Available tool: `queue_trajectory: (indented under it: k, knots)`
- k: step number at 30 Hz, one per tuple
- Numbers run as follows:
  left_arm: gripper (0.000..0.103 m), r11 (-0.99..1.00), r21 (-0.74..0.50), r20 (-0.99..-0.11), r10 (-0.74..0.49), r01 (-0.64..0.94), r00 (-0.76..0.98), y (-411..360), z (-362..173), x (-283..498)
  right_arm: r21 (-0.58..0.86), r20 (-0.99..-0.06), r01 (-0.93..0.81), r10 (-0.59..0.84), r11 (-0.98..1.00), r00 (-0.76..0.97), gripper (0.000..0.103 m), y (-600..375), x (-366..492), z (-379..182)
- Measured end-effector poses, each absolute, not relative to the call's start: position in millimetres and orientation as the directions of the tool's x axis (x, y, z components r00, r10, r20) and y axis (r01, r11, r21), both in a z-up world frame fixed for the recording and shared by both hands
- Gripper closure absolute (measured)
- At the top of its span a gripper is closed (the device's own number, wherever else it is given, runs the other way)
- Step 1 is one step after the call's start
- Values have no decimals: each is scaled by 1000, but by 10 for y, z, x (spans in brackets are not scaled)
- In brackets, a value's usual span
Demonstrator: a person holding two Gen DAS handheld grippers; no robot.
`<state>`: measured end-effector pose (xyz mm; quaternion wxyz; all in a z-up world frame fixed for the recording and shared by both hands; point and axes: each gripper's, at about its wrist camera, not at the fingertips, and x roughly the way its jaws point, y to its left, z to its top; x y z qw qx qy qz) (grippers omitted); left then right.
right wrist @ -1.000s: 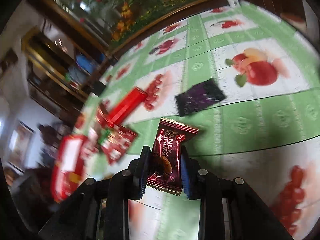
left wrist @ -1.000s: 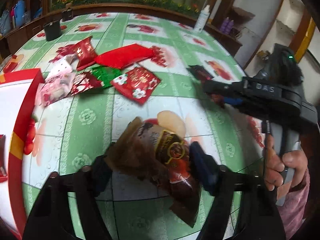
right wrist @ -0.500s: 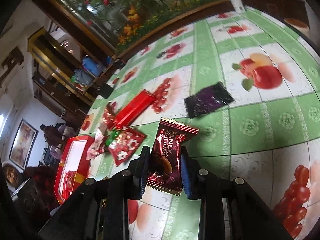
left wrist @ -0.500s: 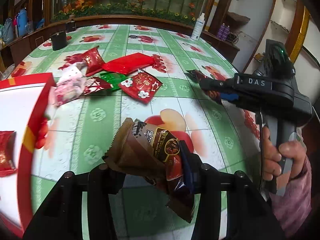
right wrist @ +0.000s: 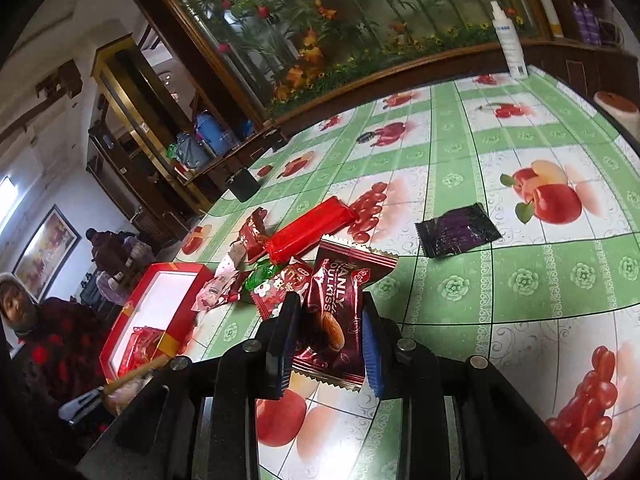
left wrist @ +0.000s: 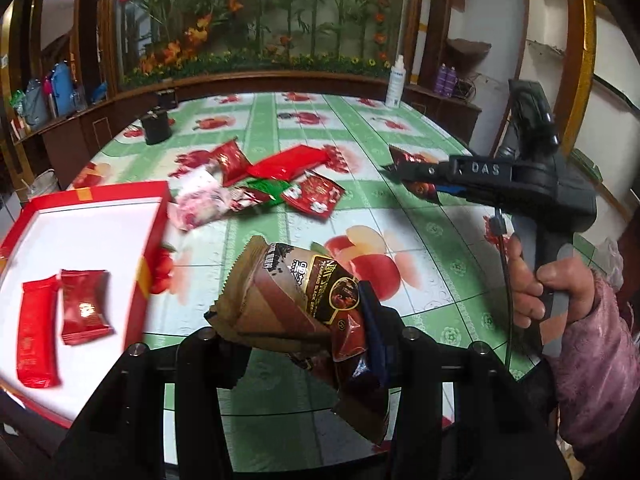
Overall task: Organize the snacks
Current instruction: 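Carry both snacks over the white tray and open both grippers to drop them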
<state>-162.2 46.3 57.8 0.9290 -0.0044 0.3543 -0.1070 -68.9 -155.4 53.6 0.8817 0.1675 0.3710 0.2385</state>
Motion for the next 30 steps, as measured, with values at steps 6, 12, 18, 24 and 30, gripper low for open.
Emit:
queue_trajectory:
  k: [6,12,18,24,30]
  knots:
    - [57,983,-99,-645,-181,153,742,690,595,-1695,459,-574,-327,557,826,600,73,-1385,-737,524]
    - [57,980,-114,-669,-197,163,716,735,470,-1712,467,-564,-364,589,806,579,74,-1075,-773,535]
    - [57,993,-26,-619,-103,111,779,947,648,-1747,461,-562,-431,631,775,535,74,-631,-842,538]
    - [57,996,87,-594,72,-25,801,1457,743,-1659,487,-547,-485,687,726,478,74,-142,-838,529]
    - [57,972,167,-604,231,-163,763,1928,663,-1562,481,-545,-562,732,673,410,73,551,-858,532]
